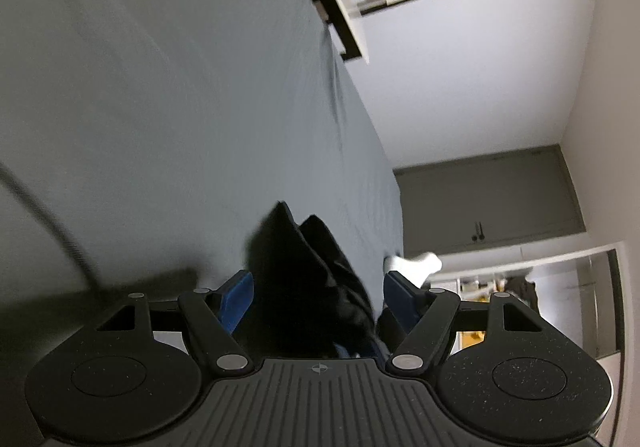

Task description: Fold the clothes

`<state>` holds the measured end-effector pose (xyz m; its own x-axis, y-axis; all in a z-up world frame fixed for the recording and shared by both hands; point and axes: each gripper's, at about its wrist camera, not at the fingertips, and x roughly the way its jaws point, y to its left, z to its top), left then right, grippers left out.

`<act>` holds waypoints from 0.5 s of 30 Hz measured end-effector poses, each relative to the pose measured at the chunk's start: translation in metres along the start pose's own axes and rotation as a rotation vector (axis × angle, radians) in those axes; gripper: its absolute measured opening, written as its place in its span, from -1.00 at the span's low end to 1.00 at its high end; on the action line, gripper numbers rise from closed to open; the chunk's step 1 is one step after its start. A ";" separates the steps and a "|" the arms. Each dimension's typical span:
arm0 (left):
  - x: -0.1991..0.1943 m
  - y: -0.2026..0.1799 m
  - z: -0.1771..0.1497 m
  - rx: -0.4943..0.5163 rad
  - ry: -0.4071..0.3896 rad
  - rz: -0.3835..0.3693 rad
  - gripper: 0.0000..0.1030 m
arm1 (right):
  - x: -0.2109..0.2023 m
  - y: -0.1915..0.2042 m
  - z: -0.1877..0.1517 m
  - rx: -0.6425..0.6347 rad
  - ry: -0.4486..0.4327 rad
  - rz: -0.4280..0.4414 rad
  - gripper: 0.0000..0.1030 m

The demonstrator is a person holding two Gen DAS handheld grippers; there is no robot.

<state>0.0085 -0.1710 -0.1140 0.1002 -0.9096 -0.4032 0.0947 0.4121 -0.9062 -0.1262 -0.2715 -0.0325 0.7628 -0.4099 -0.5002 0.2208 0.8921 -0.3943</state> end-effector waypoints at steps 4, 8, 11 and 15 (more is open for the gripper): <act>0.029 -0.004 0.004 -0.020 0.047 -0.031 0.68 | -0.004 -0.014 -0.003 0.028 -0.017 0.026 -0.53; 0.059 -0.013 0.006 0.002 0.105 -0.007 0.68 | -0.003 -0.019 -0.008 0.021 -0.035 0.049 -0.53; 0.080 -0.023 0.002 0.057 0.172 0.017 0.68 | -0.005 -0.020 -0.012 0.003 -0.049 0.069 -0.53; 0.093 -0.033 -0.001 0.086 0.174 0.018 0.67 | -0.012 -0.016 -0.019 -0.041 -0.070 0.091 -0.53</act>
<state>0.0134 -0.2695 -0.1215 -0.0690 -0.8944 -0.4420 0.1790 0.4247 -0.8874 -0.1500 -0.2847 -0.0349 0.8195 -0.3120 -0.4807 0.1246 0.9157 -0.3820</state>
